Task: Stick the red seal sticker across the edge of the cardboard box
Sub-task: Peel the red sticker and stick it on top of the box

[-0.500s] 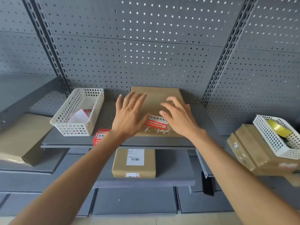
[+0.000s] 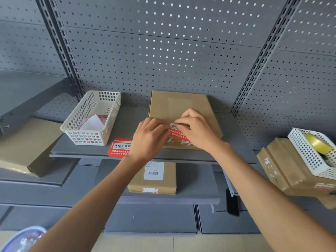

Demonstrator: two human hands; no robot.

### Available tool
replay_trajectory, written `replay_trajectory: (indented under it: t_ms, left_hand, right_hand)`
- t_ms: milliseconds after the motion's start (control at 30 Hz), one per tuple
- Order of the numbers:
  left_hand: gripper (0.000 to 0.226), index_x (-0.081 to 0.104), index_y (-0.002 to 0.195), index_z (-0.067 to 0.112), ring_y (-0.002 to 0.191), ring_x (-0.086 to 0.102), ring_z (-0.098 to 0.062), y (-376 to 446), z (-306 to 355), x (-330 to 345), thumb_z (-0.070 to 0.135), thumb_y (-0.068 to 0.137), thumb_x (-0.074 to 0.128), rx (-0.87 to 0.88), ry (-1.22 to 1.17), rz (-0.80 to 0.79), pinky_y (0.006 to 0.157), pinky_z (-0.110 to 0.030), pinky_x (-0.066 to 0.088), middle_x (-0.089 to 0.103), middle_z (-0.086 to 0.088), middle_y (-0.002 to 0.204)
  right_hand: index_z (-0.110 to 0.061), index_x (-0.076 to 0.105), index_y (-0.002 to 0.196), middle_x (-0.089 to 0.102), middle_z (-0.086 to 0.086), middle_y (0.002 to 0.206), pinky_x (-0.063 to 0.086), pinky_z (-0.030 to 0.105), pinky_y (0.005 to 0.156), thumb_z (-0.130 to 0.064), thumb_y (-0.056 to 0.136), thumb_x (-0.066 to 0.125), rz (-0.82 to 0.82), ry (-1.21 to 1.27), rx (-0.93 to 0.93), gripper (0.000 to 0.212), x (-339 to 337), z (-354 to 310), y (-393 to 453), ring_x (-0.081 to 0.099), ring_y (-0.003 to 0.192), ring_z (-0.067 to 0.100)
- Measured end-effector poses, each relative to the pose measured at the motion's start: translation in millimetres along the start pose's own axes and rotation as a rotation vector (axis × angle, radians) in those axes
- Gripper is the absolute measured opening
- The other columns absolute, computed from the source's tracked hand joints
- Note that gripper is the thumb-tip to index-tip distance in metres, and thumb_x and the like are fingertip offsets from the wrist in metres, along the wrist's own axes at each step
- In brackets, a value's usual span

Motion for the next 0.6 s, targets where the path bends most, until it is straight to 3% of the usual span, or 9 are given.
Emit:
replay_trajectory:
  t_ms: [233,367,600]
  left_hand:
    - [0.018,0.077,0.103,0.011,0.094,0.065,-0.028,-6.2,0.2,1.5,0.027,0.095,0.071,-0.04,-0.03,0.065,0.086,-0.036,0.048,0.072,-0.002,0.108]
    - [0.019,0.076,0.106,0.012,0.097,0.064,-0.026,-7.3,0.6,2.0,0.027,0.095,0.071,-0.037,-0.039,0.076,0.088,-0.035,0.047,0.072,-0.001,0.111]
    - [0.02,0.076,0.105,0.012,0.098,0.065,-0.026,-8.7,-0.9,3.7,0.028,0.096,0.069,-0.041,-0.04,0.079,0.089,-0.035,0.048,0.072,-0.001,0.112]
  right_hand:
    - [-0.03,0.074,0.115,0.059,-0.007,0.105,0.05,0.039,0.092,-0.027,0.096,0.061,-0.1,0.052,0.03,0.023,2.3,-7.1,11.0,0.052,0.094,0.011]
    - [-0.029,0.073,0.116,0.06,-0.004,0.112,0.05,0.04,0.093,-0.022,0.096,0.059,-0.16,0.019,0.044,0.025,1.9,-11.8,15.5,0.058,0.1,0.017]
    - [-0.028,0.074,0.109,0.06,-0.003,0.106,0.047,0.032,0.082,-0.017,0.094,0.061,-0.149,0.044,0.06,0.023,2.2,-13.1,18.5,0.052,0.086,0.012]
Point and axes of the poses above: each hand's wrist, its own y-axis towards the middle knuckle, its own x-axis out of the palm, z = x × y, the point moved 5 cm from there along y, towards the middle knuckle
